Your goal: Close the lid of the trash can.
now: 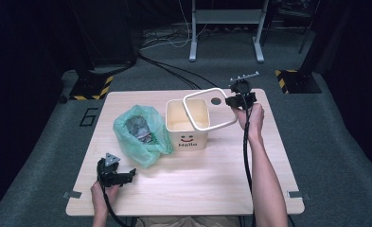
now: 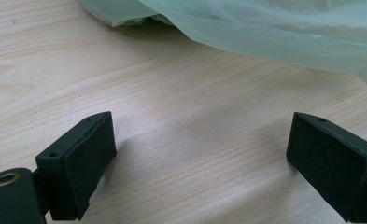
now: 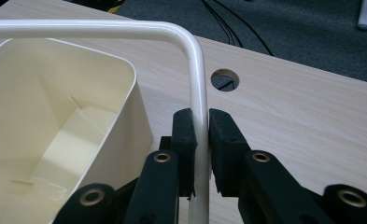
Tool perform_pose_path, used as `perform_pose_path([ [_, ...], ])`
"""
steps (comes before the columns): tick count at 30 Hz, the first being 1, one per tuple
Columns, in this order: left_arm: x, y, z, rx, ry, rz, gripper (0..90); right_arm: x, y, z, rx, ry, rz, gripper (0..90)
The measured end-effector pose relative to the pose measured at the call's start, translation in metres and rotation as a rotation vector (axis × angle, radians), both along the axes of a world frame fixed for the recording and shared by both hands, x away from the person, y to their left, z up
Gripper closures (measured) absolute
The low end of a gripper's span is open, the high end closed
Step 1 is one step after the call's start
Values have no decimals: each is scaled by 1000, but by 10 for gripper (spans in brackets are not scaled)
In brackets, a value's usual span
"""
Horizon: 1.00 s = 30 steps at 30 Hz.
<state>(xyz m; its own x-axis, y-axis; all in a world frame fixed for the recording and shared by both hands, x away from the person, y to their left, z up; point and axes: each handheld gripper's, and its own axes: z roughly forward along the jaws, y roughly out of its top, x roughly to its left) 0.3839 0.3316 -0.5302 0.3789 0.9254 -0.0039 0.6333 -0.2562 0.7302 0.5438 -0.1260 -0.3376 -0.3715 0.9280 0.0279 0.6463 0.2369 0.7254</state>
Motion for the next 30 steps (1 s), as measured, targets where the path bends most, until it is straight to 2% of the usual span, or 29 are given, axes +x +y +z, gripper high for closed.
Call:
perform_pose_path([
  [30,0,0,0,-2,-2,1,84,11,33,-13,19,41,32,807],
])
